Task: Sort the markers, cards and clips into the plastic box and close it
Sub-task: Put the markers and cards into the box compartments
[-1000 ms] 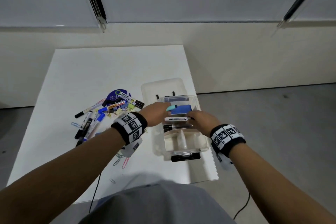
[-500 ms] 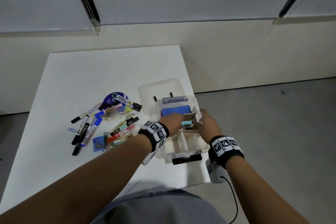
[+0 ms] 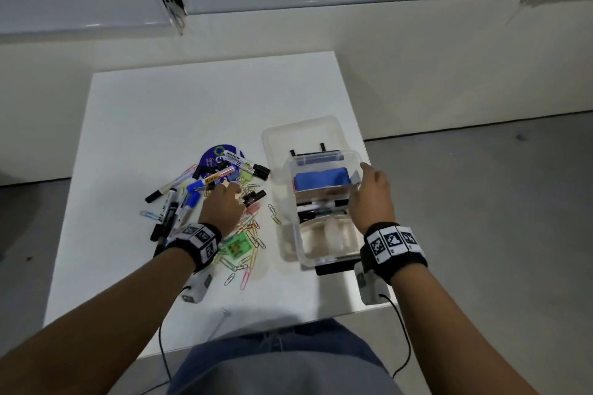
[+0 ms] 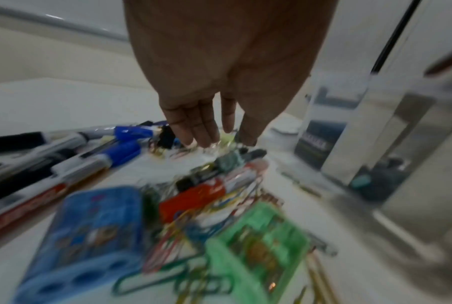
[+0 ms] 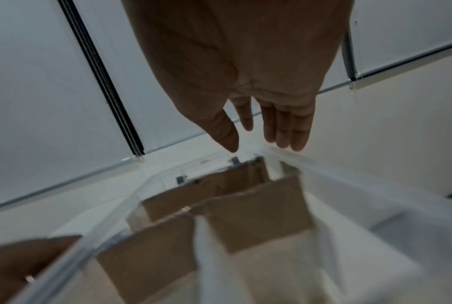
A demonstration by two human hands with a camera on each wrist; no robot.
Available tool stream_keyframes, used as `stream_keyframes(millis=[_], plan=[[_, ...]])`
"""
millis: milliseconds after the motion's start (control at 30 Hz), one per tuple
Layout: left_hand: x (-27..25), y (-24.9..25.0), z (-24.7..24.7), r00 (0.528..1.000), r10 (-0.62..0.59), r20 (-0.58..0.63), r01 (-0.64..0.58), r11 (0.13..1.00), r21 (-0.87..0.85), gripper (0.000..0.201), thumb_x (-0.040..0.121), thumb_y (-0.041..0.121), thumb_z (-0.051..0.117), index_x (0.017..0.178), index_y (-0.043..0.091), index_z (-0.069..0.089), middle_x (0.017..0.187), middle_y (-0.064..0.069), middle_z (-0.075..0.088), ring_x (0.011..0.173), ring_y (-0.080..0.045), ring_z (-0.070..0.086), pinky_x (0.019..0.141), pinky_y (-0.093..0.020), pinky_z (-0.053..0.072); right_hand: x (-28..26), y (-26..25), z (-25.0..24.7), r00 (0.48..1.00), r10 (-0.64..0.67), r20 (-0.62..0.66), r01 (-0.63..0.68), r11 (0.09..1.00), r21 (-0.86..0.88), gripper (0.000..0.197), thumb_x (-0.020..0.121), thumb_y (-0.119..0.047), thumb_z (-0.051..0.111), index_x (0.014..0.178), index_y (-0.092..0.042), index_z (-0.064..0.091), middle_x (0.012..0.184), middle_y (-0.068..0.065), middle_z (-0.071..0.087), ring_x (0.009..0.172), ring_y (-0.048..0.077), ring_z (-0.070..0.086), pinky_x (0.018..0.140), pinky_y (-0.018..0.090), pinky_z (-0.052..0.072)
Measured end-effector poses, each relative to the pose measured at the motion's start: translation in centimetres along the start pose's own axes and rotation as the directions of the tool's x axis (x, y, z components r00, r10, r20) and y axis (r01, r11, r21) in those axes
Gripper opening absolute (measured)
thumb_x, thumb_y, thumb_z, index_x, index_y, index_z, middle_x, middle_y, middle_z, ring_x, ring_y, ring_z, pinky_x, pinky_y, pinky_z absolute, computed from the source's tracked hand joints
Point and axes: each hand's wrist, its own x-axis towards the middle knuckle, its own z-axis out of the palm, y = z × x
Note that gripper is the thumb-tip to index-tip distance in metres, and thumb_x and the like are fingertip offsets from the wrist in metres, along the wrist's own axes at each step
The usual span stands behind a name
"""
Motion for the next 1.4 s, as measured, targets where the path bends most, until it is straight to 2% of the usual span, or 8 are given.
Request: stream_keyframes(millis=[133,267,467,600,867,1033,1233,1400], plan=[[0.2,-1.9,1.8,0.998,-0.004,0.058,0.002,0.999,0.042,0.024,0.088,0.031,0.060,0.108,0.018,0.055,0.103,-0.010,0.060,0.096,-0.031,0.059,0.083,-0.041,0.049,-1.0,-6.6,1.4,0.982,-0.178,-0.070,0.184,0.978,0.099,0.049,0.089,0.001,0.049,0.136,-0.013,0.046,0.136,0.012,0.043,0.123,0.027,0.045,0.102,0.038,0.044],[0.9,-3.7,0.7,0.999,0.014,0.040,-0.011,0.997,-0.082,0.019,0.089,0.021,0.060,0.107,0.014,0.057,0.107,-0.011,0.062,0.094,-0.030,0.060,0.082,-0.040,0.050,-1.9,-13.7,5.7,0.939,-0.332,0.094,0.320,0.939,0.124,0.041,0.088,0.001,0.048,0.127,-0.012,0.050,0.127,0.012,0.049,0.108,0.030,0.056,0.081,0.038,0.050],[0.9,-6.3,-2.0,0.995,0.051,-0.081,-0.036,0.985,0.169,0.036,0.082,0.027,0.068,0.114,0.016,0.057,0.112,-0.015,0.055,0.103,-0.035,0.052,0.088,-0.045,0.044,2.0,-18.1,14.1,0.924,-0.164,0.346,0.202,0.976,-0.077,0.046,0.085,-0.007,0.058,0.129,-0.009,0.044,0.129,0.015,0.046,0.118,0.034,0.051,0.089,0.044,0.049],[-0.4,-3.8,0.0,0.976,0.201,0.084,-0.215,0.949,0.233,0.043,0.082,0.026,0.060,0.123,0.013,0.051,0.114,-0.012,0.053,0.106,-0.032,0.051,0.089,-0.042,0.040,6.1,-17.9,17.5,0.921,-0.135,0.367,0.239,0.937,-0.255,0.058,0.084,-0.015,0.065,0.133,-0.006,0.037,0.134,0.018,0.042,0.122,0.036,0.046,0.099,0.045,0.045],[0.0,-4.9,1.5,0.959,0.191,0.210,-0.235,0.949,0.212,0.065,0.086,0.031,0.061,0.142,0.010,0.034,0.125,-0.015,0.053,0.114,-0.033,0.050,0.097,-0.042,0.040,8.9,-17.4,20.0,0.917,-0.079,0.390,0.216,0.923,-0.320,0.050,0.086,-0.014,0.065,0.128,-0.001,0.042,0.132,0.021,0.046,0.123,0.037,0.045,0.101,0.044,0.042],[-0.2,-5.2,0.3,0.939,0.218,0.265,-0.261,0.955,0.139,0.043,0.092,0.026,0.050,0.130,0.010,0.038,0.116,-0.014,0.059,0.101,-0.032,0.058,0.086,-0.042,0.045,8.6,-16.9,20.3,0.901,-0.014,0.433,0.194,0.907,-0.374,0.036,0.093,-0.006,0.045,0.127,0.004,0.041,0.132,0.023,0.044,0.123,0.038,0.046,0.101,0.044,0.042],[-1.3,-5.5,-3.4,0.880,0.170,0.444,-0.215,0.975,0.051,0.027,0.100,0.025,0.038,0.120,0.008,0.033,0.071,0.000,0.050,0.057,-0.019,0.048,0.056,-0.034,0.040,8.0,-16.1,19.1,0.864,0.081,0.497,0.110,0.933,-0.343,0.056,0.093,-0.013,0.050,0.137,0.008,0.022,0.134,0.026,0.047,0.123,0.038,0.053,0.100,0.047,0.046],[-2.8,-5.2,-6.3,0.885,0.181,0.429,-0.114,0.978,-0.177,0.022,0.103,0.025,0.037,0.120,0.012,0.034,0.068,-0.001,0.046,0.049,-0.013,0.041,0.044,-0.025,0.037,6.6,-18.3,12.4,0.866,-0.099,0.490,0.204,0.965,-0.166,0.041,0.095,-0.003,0.043,0.132,0.004,0.029,0.130,0.028,0.052,0.117,0.039,0.055,0.085,0.040,0.045]])
